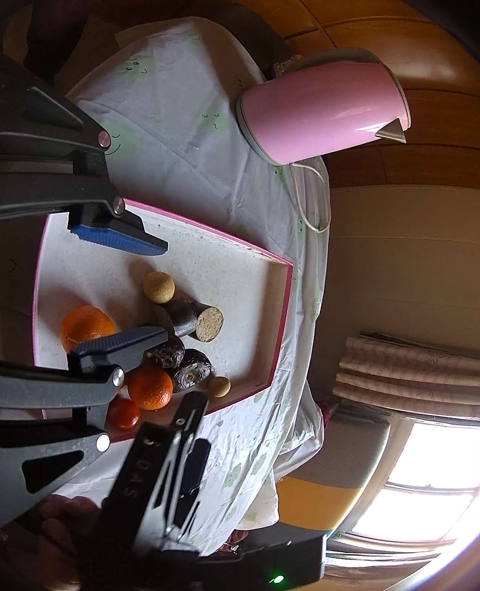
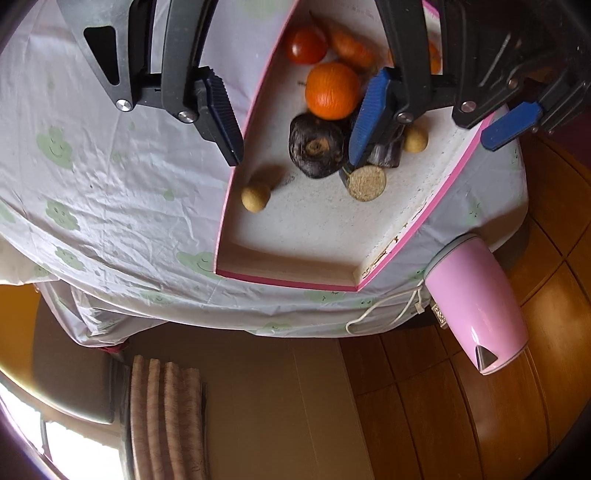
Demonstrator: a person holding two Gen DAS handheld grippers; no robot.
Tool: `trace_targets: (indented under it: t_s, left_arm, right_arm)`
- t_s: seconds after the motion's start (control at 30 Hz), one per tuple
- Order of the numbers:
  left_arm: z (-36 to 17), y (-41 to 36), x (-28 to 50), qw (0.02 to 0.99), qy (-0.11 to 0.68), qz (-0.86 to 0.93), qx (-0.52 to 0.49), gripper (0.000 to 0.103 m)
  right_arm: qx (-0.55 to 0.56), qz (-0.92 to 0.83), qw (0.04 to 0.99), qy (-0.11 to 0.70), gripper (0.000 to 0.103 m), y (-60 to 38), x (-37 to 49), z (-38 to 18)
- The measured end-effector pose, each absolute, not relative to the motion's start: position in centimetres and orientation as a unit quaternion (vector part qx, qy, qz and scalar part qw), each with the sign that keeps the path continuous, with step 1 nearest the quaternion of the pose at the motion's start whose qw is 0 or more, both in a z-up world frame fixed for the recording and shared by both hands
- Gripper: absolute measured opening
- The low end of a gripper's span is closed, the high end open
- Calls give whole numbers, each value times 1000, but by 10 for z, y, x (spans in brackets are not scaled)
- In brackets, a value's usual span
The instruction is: Organize fruits
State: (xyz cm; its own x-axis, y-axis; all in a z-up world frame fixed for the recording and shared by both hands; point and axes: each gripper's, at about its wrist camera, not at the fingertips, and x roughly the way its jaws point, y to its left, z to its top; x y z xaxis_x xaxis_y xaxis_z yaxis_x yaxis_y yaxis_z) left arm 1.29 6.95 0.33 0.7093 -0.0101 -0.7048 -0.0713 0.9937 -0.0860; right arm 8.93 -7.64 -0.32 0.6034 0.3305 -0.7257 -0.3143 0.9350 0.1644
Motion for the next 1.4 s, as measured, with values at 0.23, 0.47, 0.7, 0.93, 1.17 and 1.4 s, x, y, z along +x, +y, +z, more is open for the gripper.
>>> trace_targets:
  t_s: [0.23, 0.47, 0.7, 0.93, 1.17, 1.4]
  left_arm:
    - [9, 64, 5, 927, 371, 21, -47, 62]
    - [11, 58, 1, 926, 371, 61, -35, 70]
    - [20, 68, -8, 933, 349, 57, -63, 70]
    - [26, 66, -12, 936, 340, 69, -54, 63]
    - [26, 62, -16, 936, 342, 65, -48, 63]
    - [26, 62, -17, 935, 345, 62, -49, 63]
  right_arm:
    - [12, 123, 919, 375, 74, -90, 50, 1]
    - [8, 88, 928, 362, 79, -99, 21, 3]
    - [10, 83, 930, 359, 80, -104, 9, 3]
    - [4, 91, 931, 353, 80, -99, 5, 6]
    - [-1, 94, 932, 351, 80, -95, 3, 7]
    - [-5, 96, 931, 352, 80, -93, 2, 6]
